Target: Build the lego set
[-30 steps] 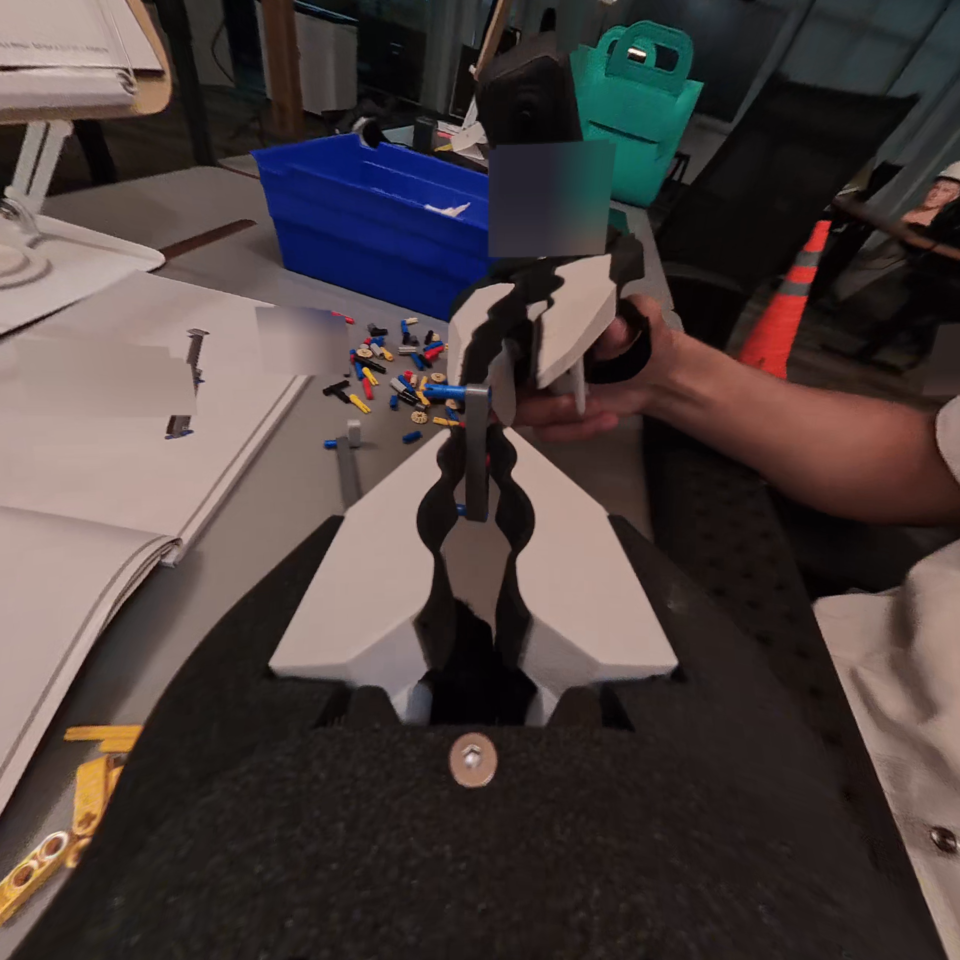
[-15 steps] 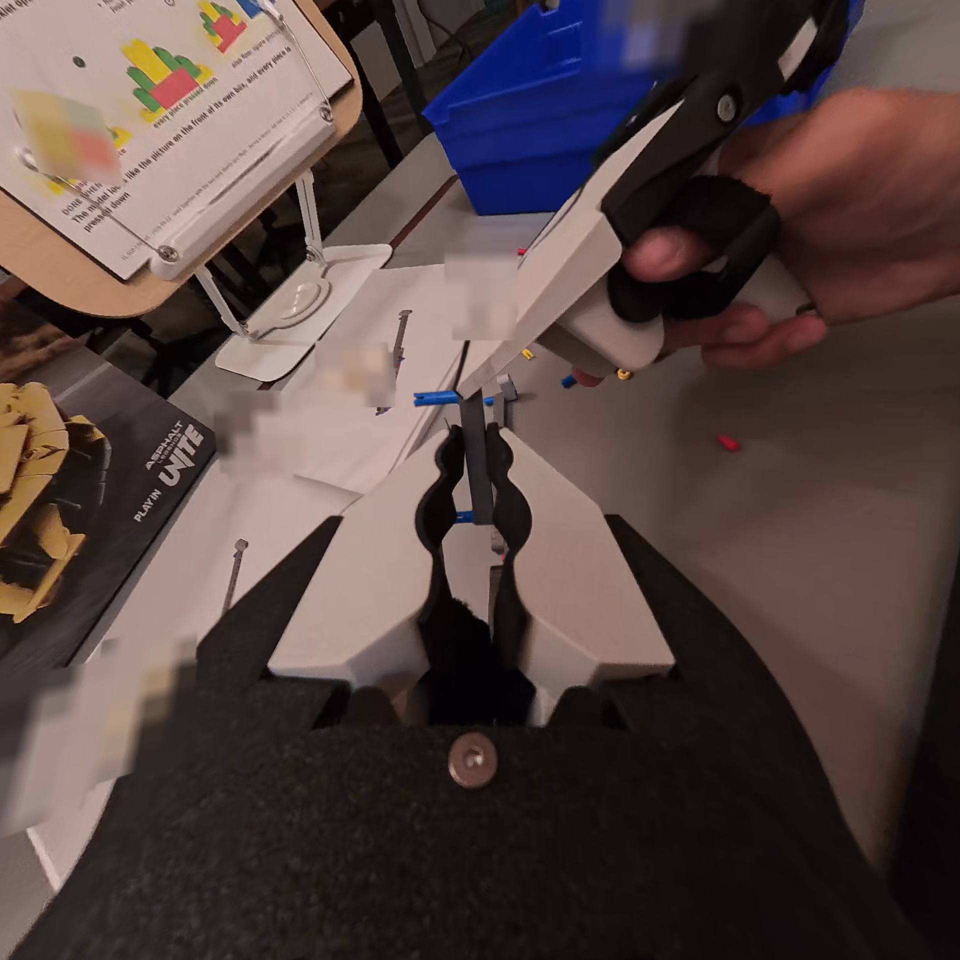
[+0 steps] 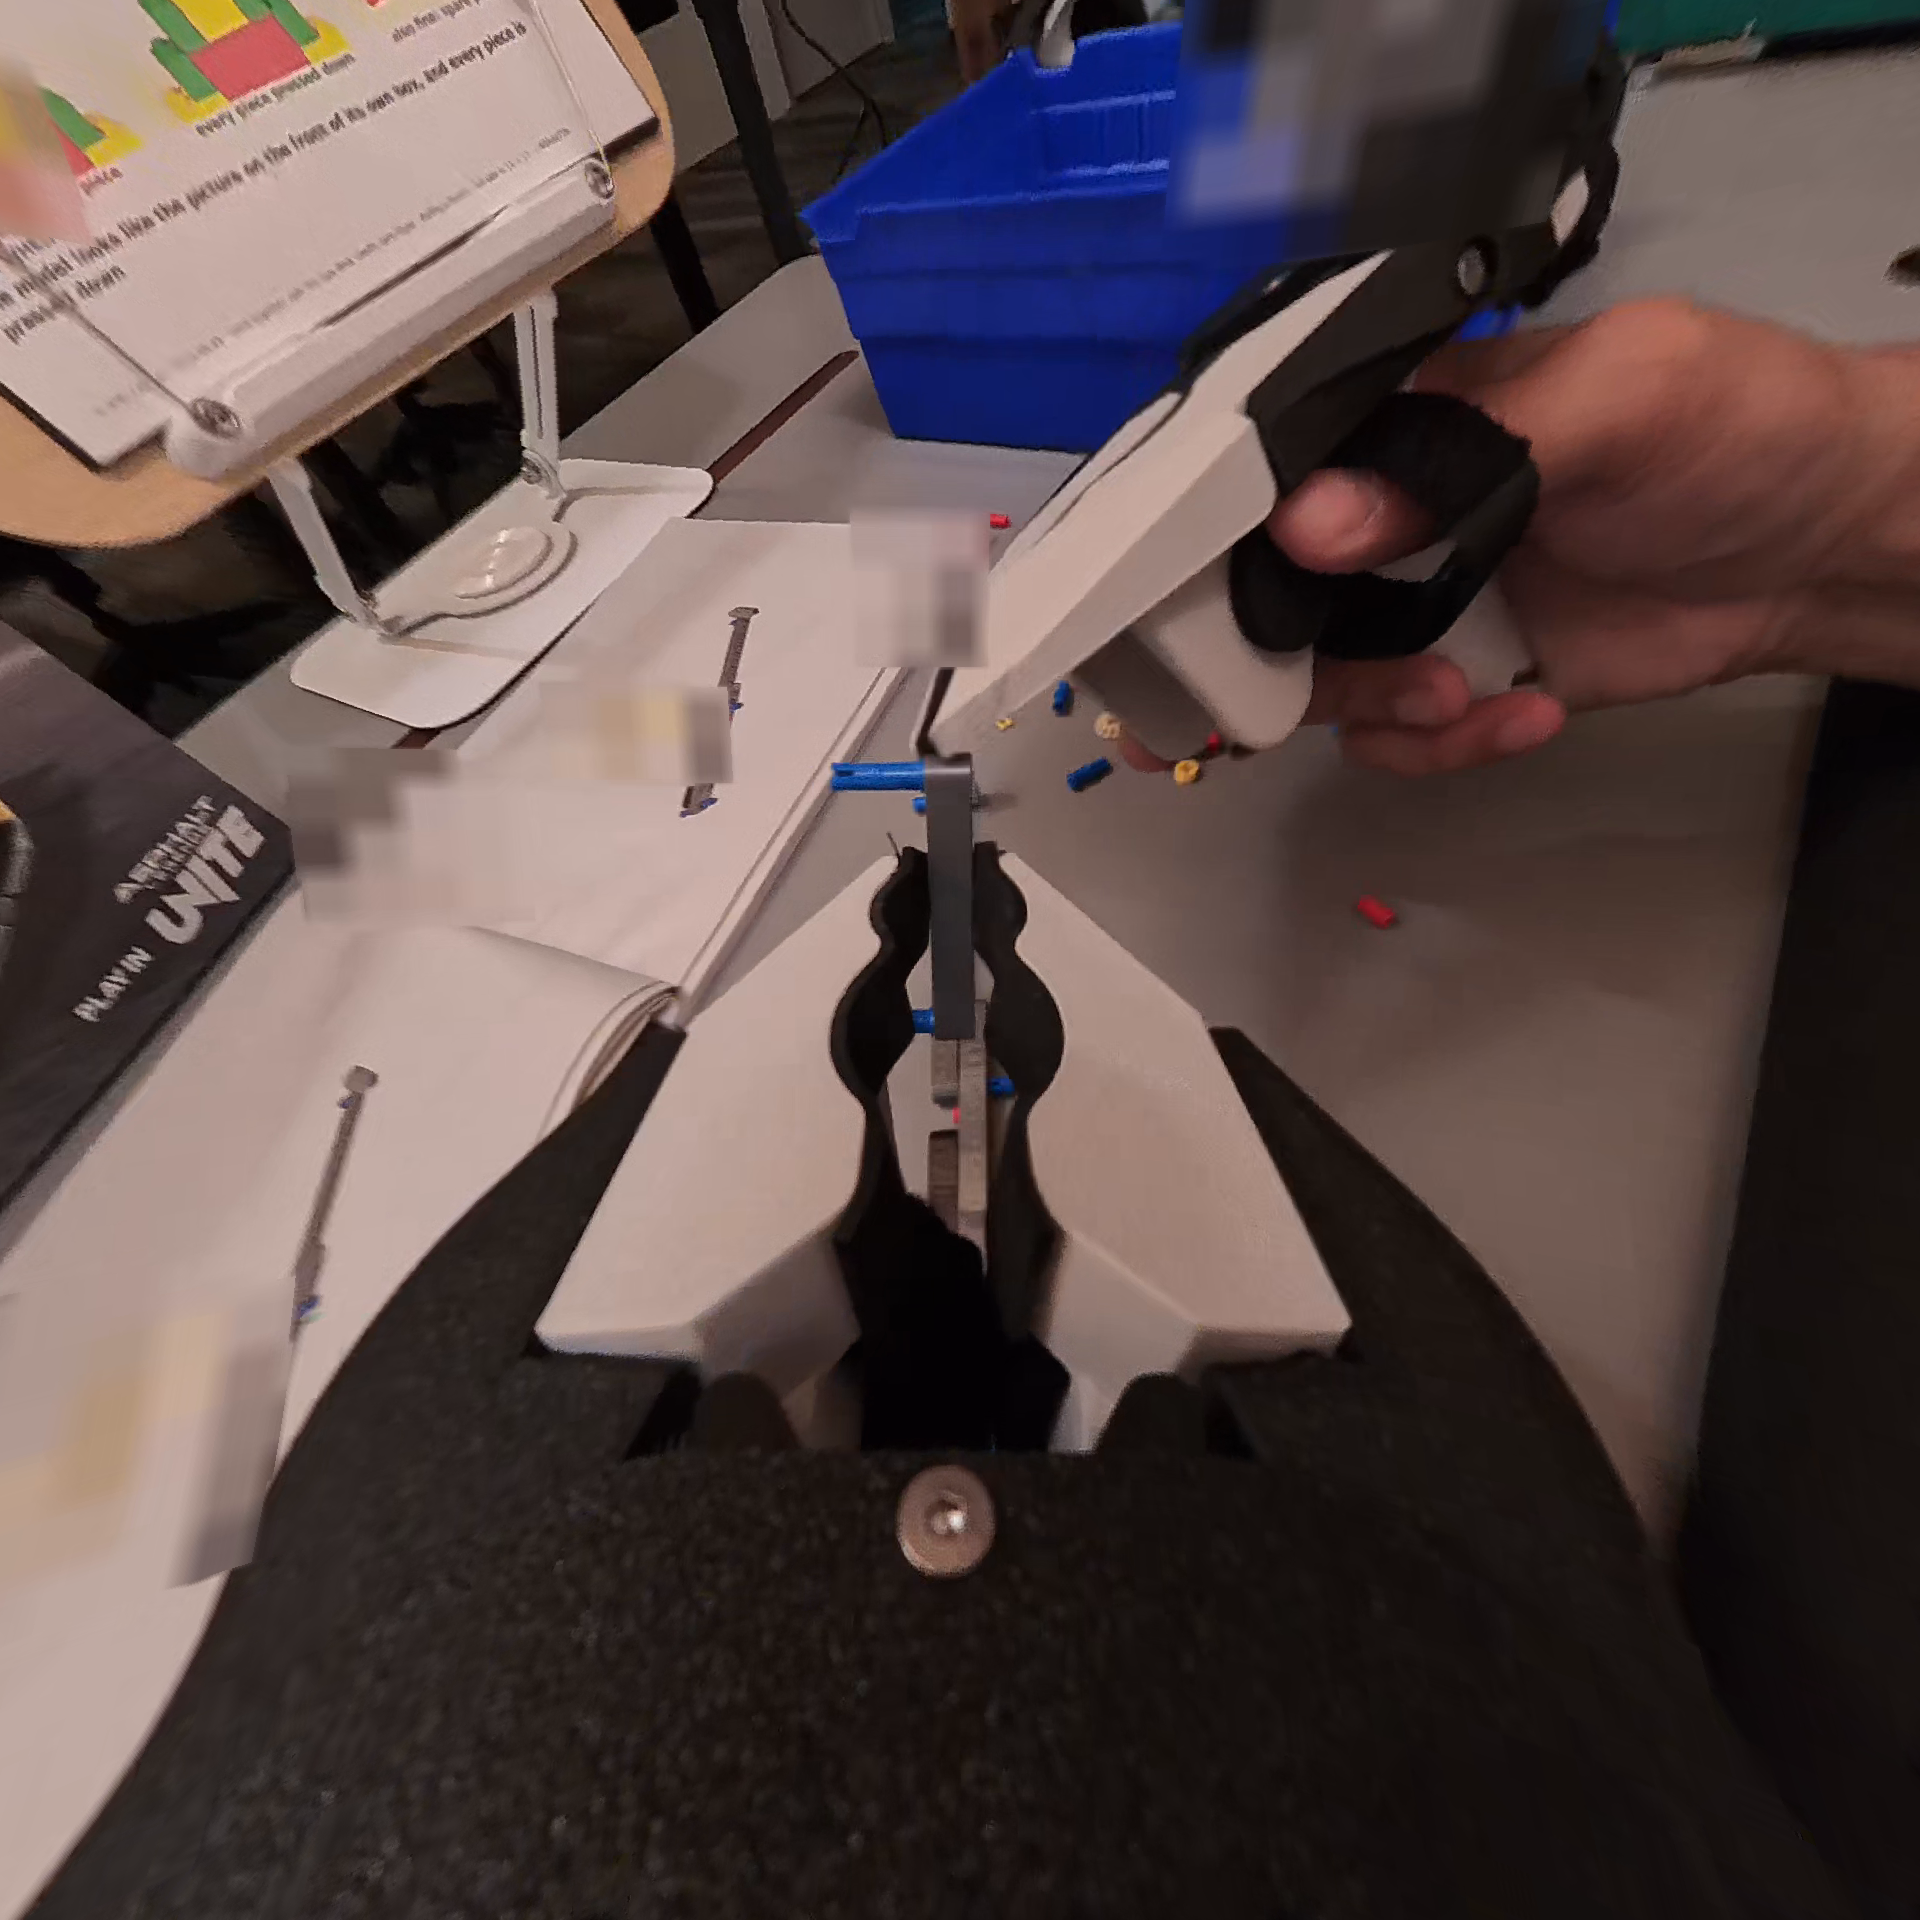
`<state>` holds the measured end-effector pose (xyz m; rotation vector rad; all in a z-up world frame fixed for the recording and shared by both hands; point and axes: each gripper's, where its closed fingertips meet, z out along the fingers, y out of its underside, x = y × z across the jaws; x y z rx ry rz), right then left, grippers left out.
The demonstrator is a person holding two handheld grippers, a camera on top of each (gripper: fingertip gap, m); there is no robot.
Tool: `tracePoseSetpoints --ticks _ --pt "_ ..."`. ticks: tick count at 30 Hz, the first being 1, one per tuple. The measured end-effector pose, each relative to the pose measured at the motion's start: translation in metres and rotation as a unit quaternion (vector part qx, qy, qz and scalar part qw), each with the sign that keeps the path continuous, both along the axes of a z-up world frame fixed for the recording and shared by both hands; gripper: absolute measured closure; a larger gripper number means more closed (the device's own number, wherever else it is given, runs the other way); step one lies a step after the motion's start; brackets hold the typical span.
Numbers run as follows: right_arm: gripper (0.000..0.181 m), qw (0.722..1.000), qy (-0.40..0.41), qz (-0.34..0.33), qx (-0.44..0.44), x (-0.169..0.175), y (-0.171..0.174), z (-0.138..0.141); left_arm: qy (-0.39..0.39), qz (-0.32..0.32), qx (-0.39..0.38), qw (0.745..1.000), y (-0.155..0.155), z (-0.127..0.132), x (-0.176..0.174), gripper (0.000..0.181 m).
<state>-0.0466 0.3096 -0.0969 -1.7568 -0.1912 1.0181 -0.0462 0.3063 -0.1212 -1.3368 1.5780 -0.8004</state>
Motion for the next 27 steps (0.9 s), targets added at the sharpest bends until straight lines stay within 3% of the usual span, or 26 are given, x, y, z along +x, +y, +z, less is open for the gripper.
tracePoseSetpoints --ticks 3,5,7,9,11,12,15,19,27 --pt "0.167 0.996 -0.037 -0.068 0.053 0.028 -0.006 0.022 -0.020 0.006 -0.063 0.998 0.007 0.008 -0.003 0.174" --pt "0.168 0.992 -0.095 -0.066 0.054 0.033 -0.029 0.022 -0.024 0.009 -0.102 0.994 0.012 0.009 -0.005 0.174" --pt "0.168 0.975 -0.219 -0.031 -0.016 0.035 -0.061 -0.018 -0.025 -0.001 -0.145 0.989 0.012 0.009 -0.006 0.174" --pt "0.155 0.944 -0.306 -0.037 -0.120 0.050 -0.088 -0.061 -0.022 0.000 -0.172 0.985 0.013 0.006 -0.005 0.174" --pt "0.151 0.940 -0.284 -0.043 -0.182 0.037 -0.108 -0.080 -0.016 0.003 -0.178 0.984 0.013 0.001 -0.004 0.174" --pt "0.157 0.934 -0.287 -0.064 -0.204 0.031 -0.114 -0.089 -0.010 0.001 -0.176 0.984 0.011 -0.002 -0.003 0.174" --pt "0.160 0.901 -0.344 -0.127 -0.231 0.020 -0.123 -0.110 -0.004 -0.001 -0.159 0.987 0.007 -0.006 -0.002 0.175" --pt "0.159 0.898 -0.322 -0.183 -0.237 0.023 -0.109 -0.109 -0.008 -0.012 -0.161 0.987 0.001 -0.001 -0.002 0.174" --pt "0.166 0.871 -0.370 -0.207 -0.249 0.031 -0.105 -0.116 -0.002 -0.024 -0.157 0.987 -0.006 -0.002 -0.002 0.174"
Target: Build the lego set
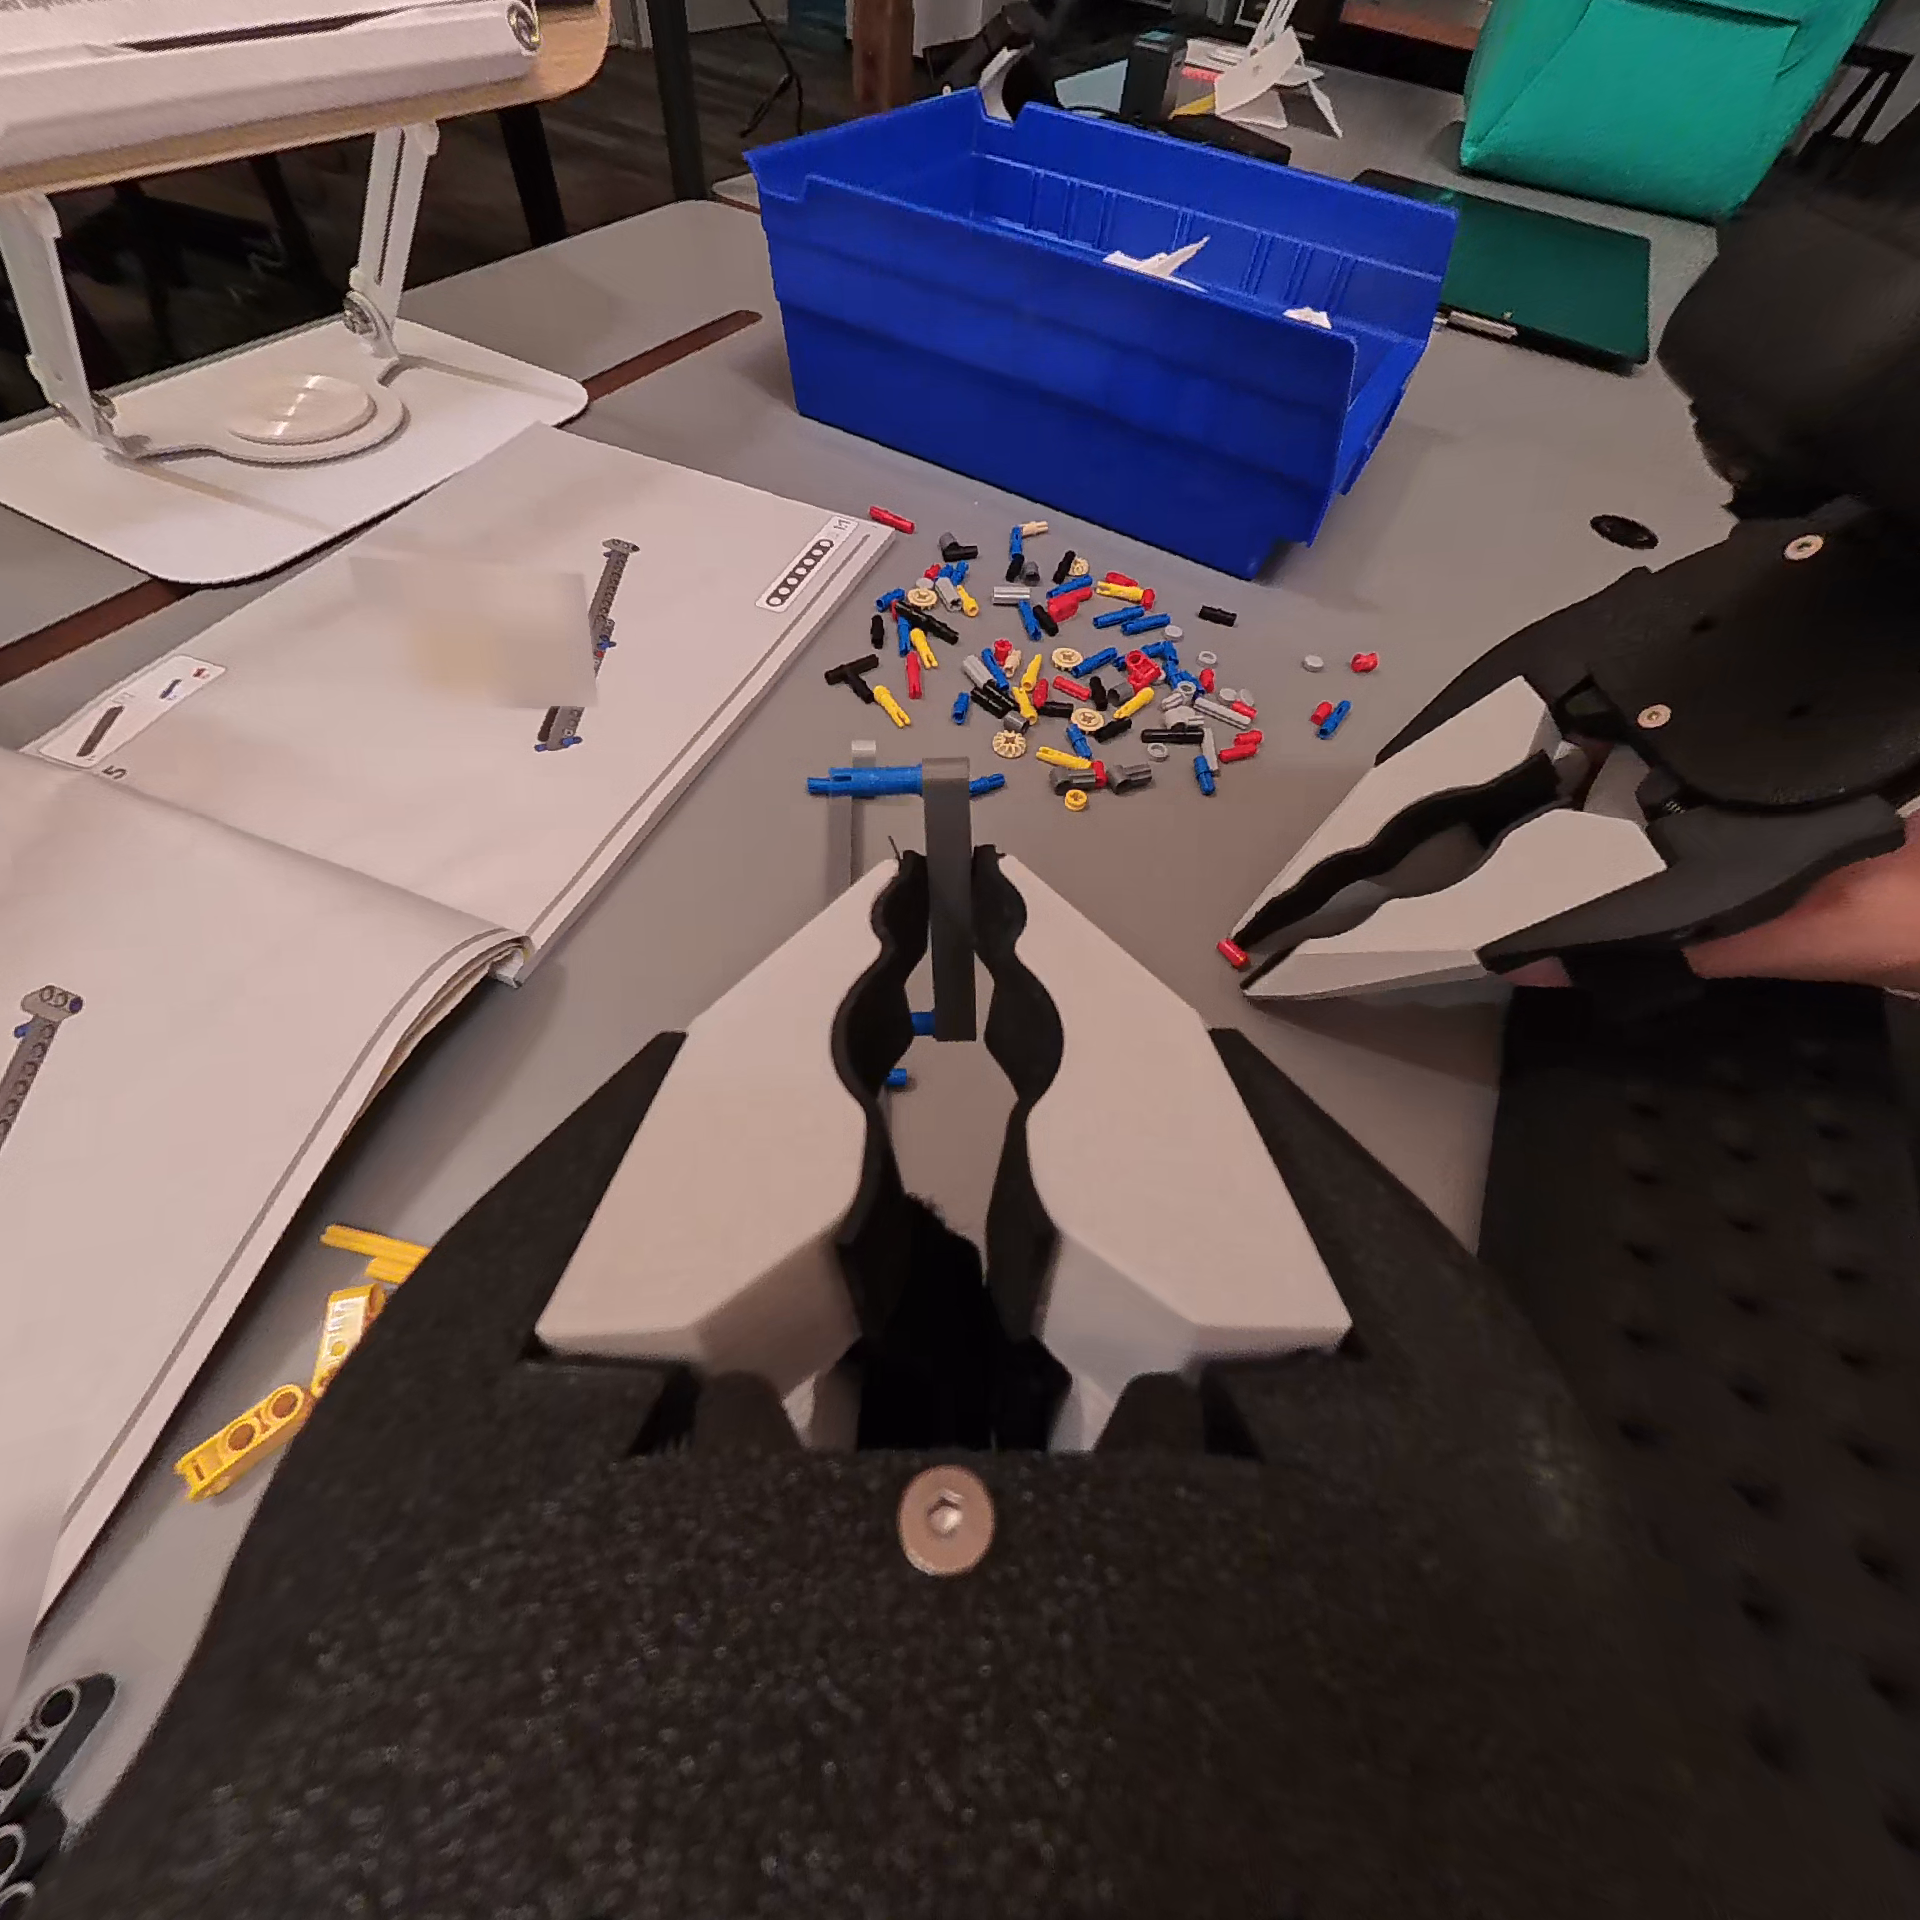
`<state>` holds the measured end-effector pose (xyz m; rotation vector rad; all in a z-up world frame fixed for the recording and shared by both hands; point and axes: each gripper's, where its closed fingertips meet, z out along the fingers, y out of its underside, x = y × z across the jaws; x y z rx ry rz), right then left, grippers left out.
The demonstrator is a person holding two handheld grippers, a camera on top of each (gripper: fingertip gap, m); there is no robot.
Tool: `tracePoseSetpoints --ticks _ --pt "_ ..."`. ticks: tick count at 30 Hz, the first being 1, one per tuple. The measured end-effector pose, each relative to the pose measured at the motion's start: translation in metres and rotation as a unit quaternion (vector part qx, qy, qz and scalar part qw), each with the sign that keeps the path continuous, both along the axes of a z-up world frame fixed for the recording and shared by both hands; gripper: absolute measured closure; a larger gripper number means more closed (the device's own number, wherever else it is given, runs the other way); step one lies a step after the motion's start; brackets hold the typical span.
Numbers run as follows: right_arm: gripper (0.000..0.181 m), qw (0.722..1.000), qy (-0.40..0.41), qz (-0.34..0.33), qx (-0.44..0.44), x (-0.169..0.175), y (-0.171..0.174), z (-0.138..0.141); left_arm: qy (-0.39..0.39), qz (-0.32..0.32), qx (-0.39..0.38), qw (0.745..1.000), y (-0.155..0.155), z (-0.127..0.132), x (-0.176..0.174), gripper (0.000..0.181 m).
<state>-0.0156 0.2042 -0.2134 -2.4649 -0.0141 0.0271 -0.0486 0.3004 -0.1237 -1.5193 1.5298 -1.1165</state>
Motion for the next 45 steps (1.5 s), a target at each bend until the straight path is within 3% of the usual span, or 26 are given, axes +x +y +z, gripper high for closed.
tracePoseSetpoints --ticks 19,26,29,41,45 --pt "0.166 0.998 -0.016 0.064 0.007 -0.015 0.002 0.001 -0.002 -0.010 0.004 1.000 -0.002 0.000 0.000 0.174" --pt "0.164 0.998 0.003 0.055 0.013 -0.033 0.009 0.004 0.002 -0.012 0.001 1.000 -0.002 -0.003 0.001 0.174" --pt "0.164 0.999 -0.027 0.038 0.004 -0.029 0.013 0.001 0.002 -0.011 -0.004 1.000 -0.001 -0.004 0.001 0.174" --pt "0.169 0.996 -0.036 0.077 0.005 -0.047 0.033 0.000 0.005 -0.019 -0.010 1.000 -0.005 -0.006 0.002 0.174" --pt "0.163 0.995 -0.012 0.094 0.005 -0.052 0.028 0.000 0.002 -0.018 -0.012 1.000 -0.004 -0.005 0.001 0.174"
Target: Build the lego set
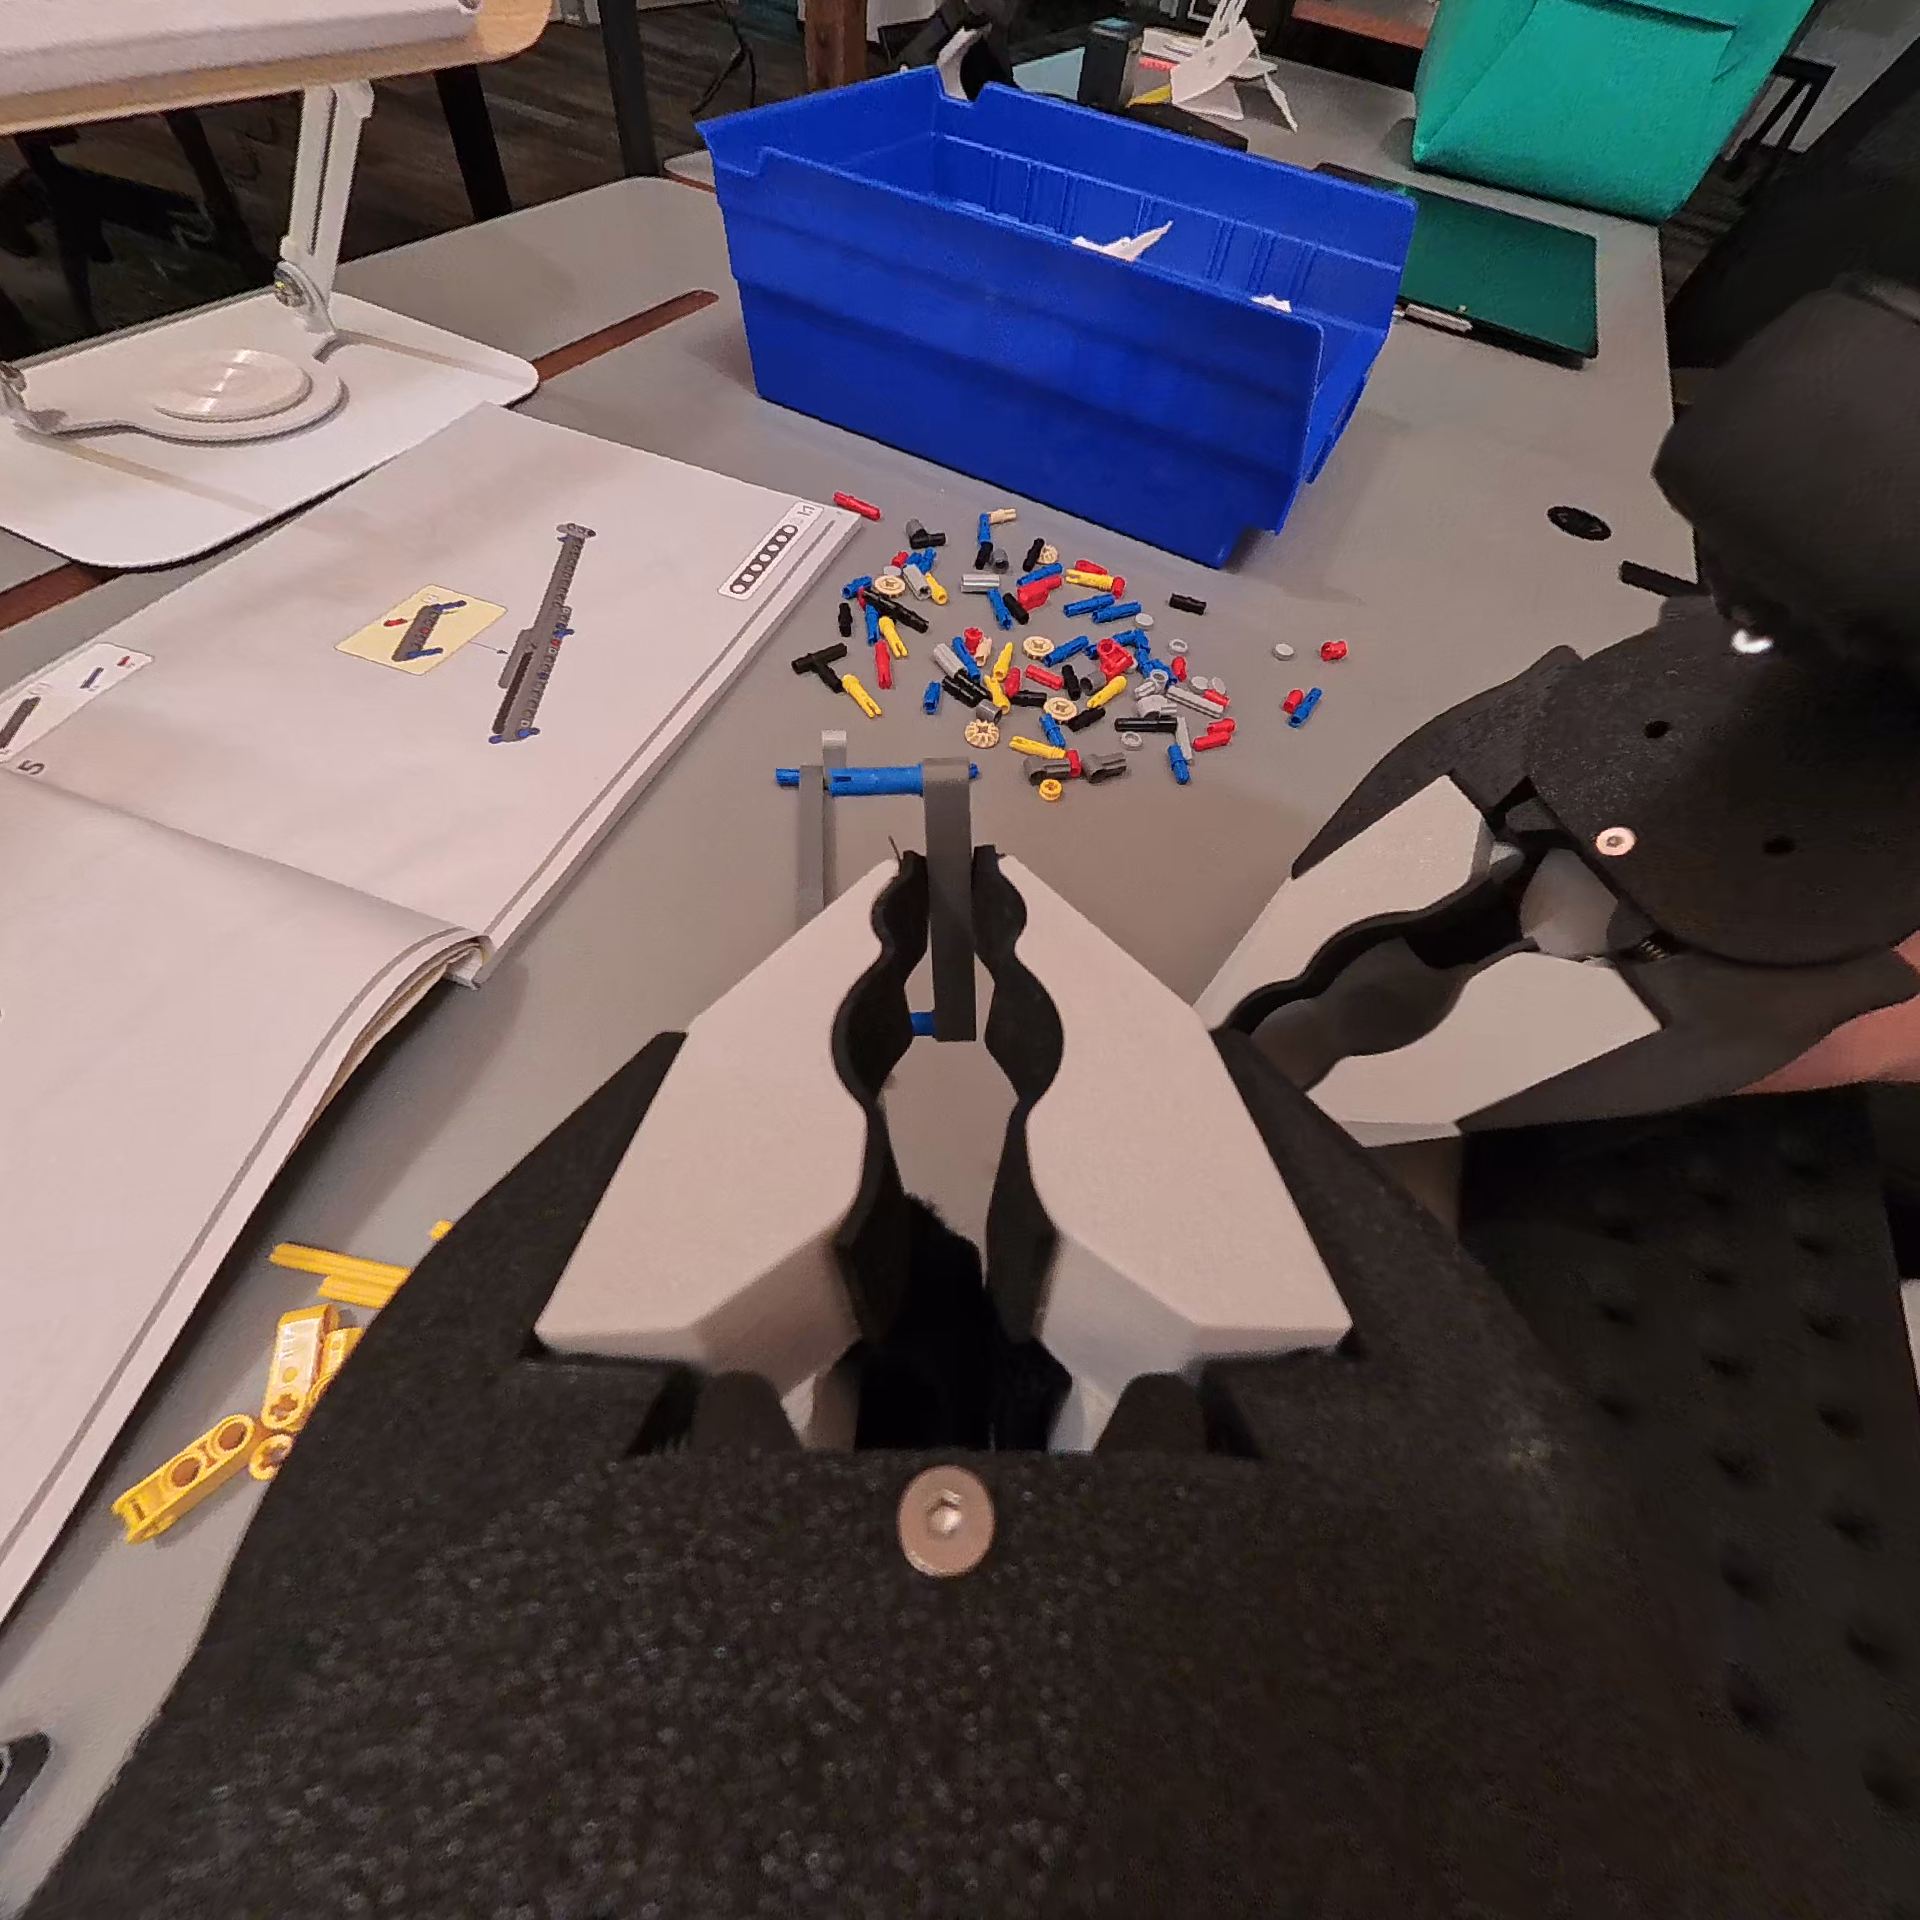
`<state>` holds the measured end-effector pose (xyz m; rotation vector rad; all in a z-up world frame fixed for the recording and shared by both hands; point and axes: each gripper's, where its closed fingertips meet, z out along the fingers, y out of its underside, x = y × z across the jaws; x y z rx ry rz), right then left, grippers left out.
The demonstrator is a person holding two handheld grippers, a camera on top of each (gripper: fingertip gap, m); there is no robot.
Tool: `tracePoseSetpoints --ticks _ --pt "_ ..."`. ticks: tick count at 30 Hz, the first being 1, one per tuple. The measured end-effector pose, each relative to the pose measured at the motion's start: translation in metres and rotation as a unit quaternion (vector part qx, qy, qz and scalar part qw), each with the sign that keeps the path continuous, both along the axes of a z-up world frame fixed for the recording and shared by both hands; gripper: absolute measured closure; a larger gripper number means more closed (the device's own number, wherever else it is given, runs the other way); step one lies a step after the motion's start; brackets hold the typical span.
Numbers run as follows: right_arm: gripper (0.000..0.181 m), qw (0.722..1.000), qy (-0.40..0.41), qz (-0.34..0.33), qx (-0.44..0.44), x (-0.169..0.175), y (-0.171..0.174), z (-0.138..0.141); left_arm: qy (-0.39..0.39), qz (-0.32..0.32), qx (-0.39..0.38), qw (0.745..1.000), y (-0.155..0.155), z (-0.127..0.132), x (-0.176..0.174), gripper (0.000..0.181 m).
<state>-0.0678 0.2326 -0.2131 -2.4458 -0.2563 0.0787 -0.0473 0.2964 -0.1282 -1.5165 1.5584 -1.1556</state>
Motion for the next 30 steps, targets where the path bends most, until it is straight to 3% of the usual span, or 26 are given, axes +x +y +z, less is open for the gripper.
tracePoseSetpoints --ticks 5,24,27,30 --pt "0.174 1.000 0.009 0.013 0.005 -0.003 -0.002 0.000 0.001 0.000 0.002 1.000 0.001 -0.001 0.000 0.174" --pt "0.177 1.000 -0.003 -0.008 0.016 0.006 0.005 0.002 -0.009 -0.006 0.017 1.000 0.001 0.002 0.000 0.174" --pt "0.178 0.994 0.073 -0.017 0.076 0.011 0.015 0.035 -0.033 -0.014 0.029 0.999 -0.001 0.008 0.000 0.174" --pt "0.178 0.975 0.171 0.000 0.140 0.010 0.025 0.089 -0.067 -0.024 0.055 0.996 -0.006 0.020 0.000 0.174"
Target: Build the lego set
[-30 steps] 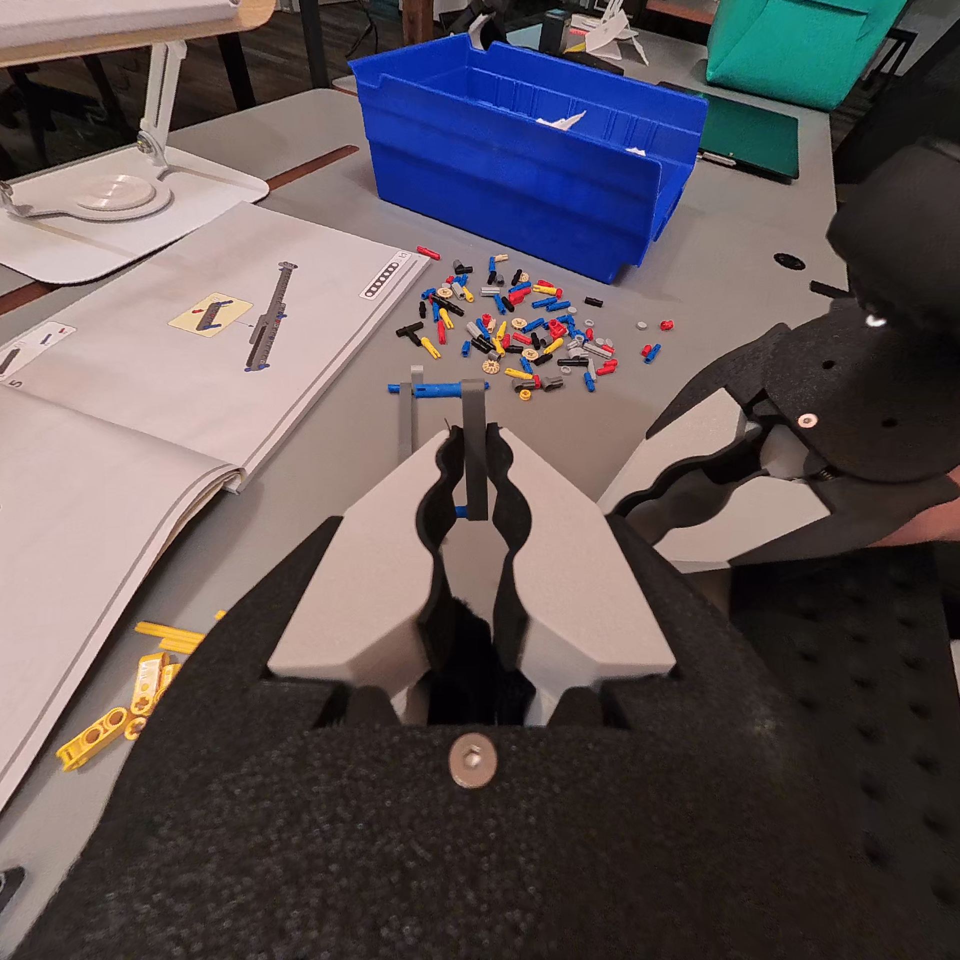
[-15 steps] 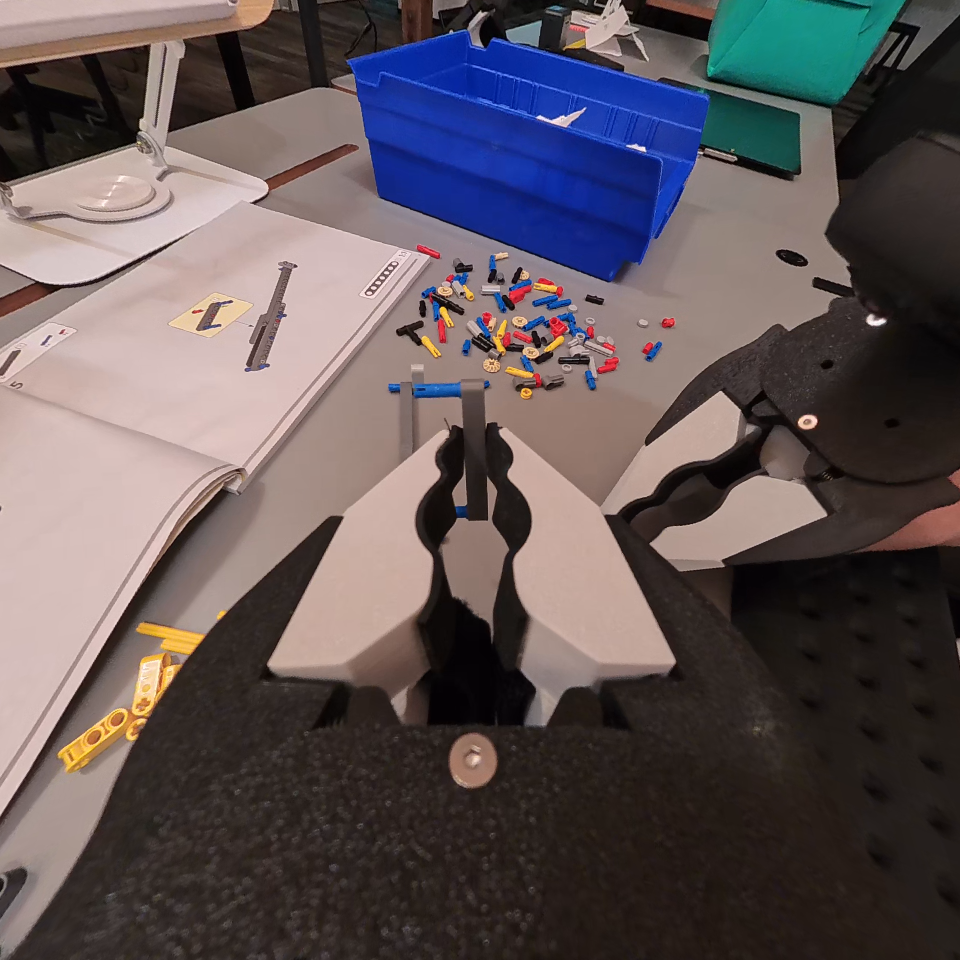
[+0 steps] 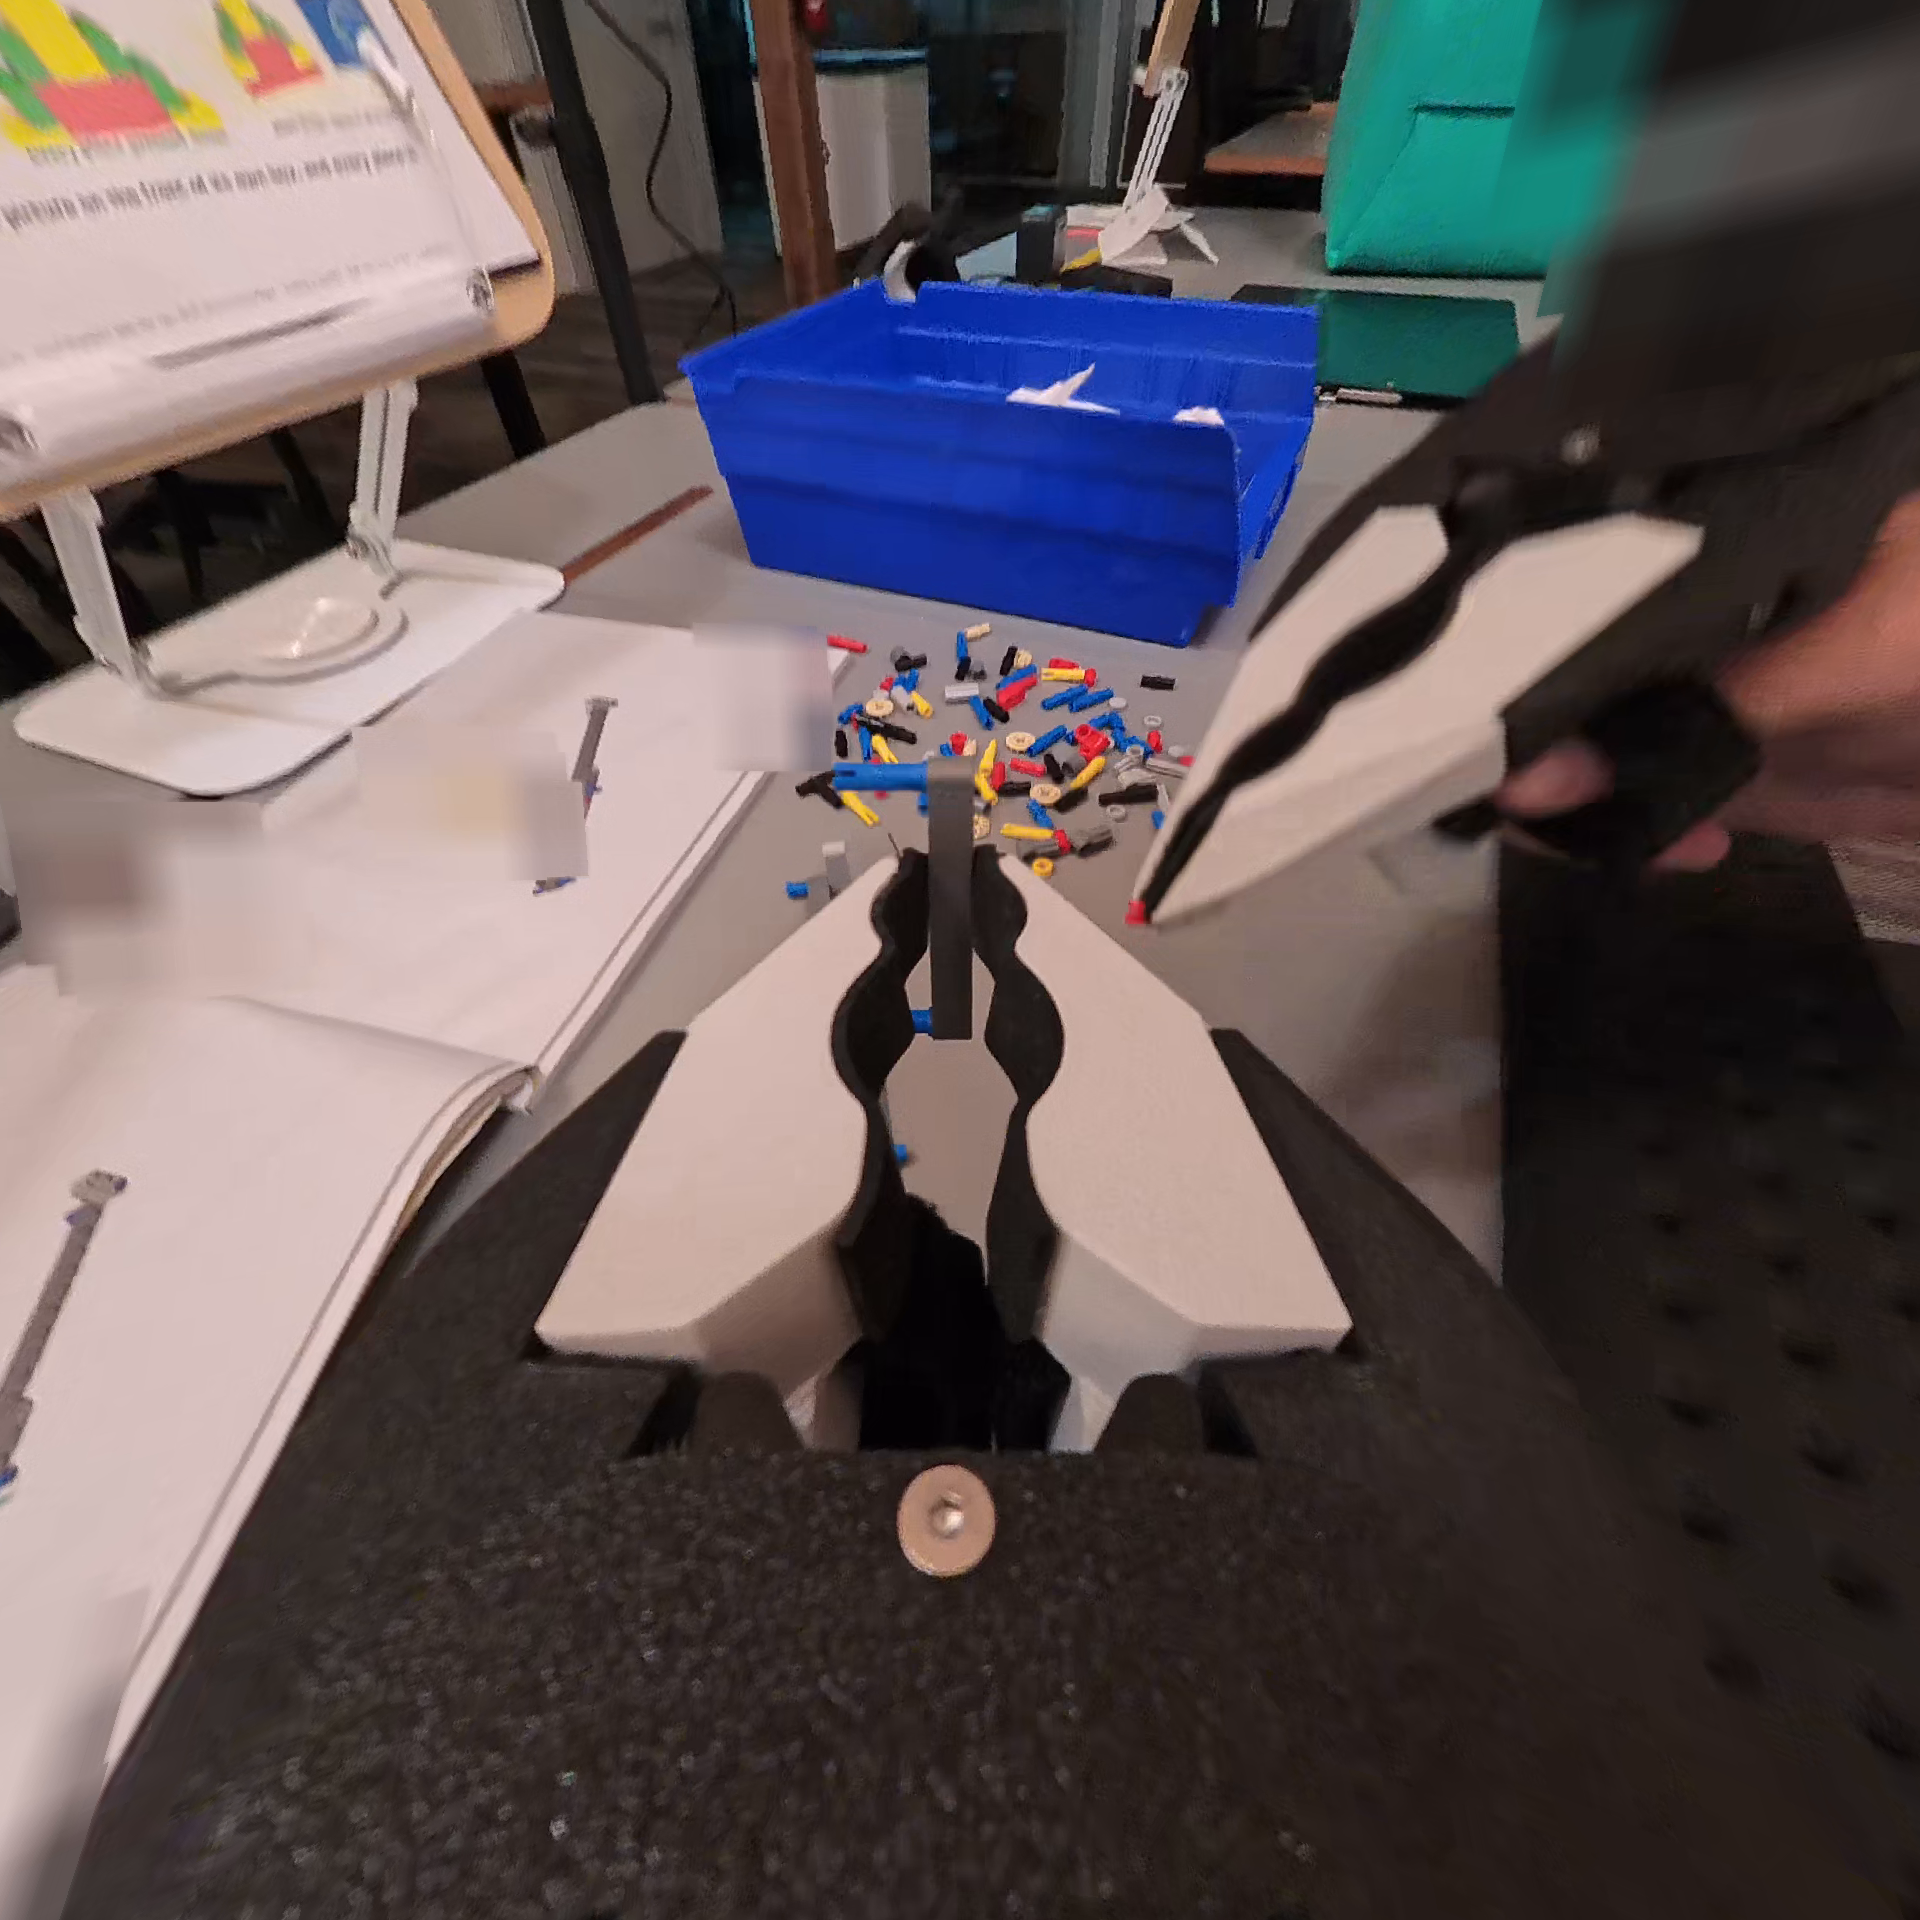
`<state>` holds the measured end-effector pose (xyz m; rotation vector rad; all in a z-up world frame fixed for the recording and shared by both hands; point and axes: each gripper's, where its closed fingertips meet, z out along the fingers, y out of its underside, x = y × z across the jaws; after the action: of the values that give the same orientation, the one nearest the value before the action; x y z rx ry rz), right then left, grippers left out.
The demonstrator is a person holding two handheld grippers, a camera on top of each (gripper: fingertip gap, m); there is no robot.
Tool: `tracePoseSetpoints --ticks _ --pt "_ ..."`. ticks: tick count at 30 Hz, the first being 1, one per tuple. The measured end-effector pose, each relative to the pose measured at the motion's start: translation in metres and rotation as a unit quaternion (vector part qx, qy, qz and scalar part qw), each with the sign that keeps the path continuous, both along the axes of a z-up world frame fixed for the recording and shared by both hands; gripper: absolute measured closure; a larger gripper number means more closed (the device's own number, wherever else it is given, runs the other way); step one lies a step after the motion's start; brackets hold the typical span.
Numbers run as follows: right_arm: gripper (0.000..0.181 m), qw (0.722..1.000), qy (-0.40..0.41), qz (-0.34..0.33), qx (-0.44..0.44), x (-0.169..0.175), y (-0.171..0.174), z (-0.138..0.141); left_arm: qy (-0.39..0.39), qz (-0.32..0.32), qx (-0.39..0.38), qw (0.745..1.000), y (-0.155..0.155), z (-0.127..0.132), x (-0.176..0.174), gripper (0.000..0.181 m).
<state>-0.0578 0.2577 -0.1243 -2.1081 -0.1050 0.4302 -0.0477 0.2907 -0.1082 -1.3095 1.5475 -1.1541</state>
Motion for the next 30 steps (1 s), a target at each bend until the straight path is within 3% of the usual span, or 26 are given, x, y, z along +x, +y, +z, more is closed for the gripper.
tracePoseSetpoints --ticks 3,6,17,22,30 --pt "0.178 1.000 0.002 0.022 0.007 -0.002 0.004 0.024 -0.010 0.006 0.043 0.999 -0.002 0.002 0.000 0.174" --pt "0.178 1.000 -0.005 0.014 0.004 0.001 0.009 0.031 -0.009 0.010 0.092 0.996 -0.005 0.000 0.001 0.175" --pt "0.178 1.000 -0.013 -0.016 -0.019 0.005 0.019 0.020 0.003 0.025 0.112 0.993 -0.010 -0.004 0.003 0.174" --pt "0.178 0.999 0.016 -0.044 0.008 0.005 0.026 0.023 0.001 0.044 0.073 0.996 -0.004 -0.002 0.004 0.174" --pt "0.178 0.989 0.106 -0.080 0.068 0.006 0.033 0.030 -0.013 0.044 -0.068 0.997 -0.002 0.004 0.004 0.175"
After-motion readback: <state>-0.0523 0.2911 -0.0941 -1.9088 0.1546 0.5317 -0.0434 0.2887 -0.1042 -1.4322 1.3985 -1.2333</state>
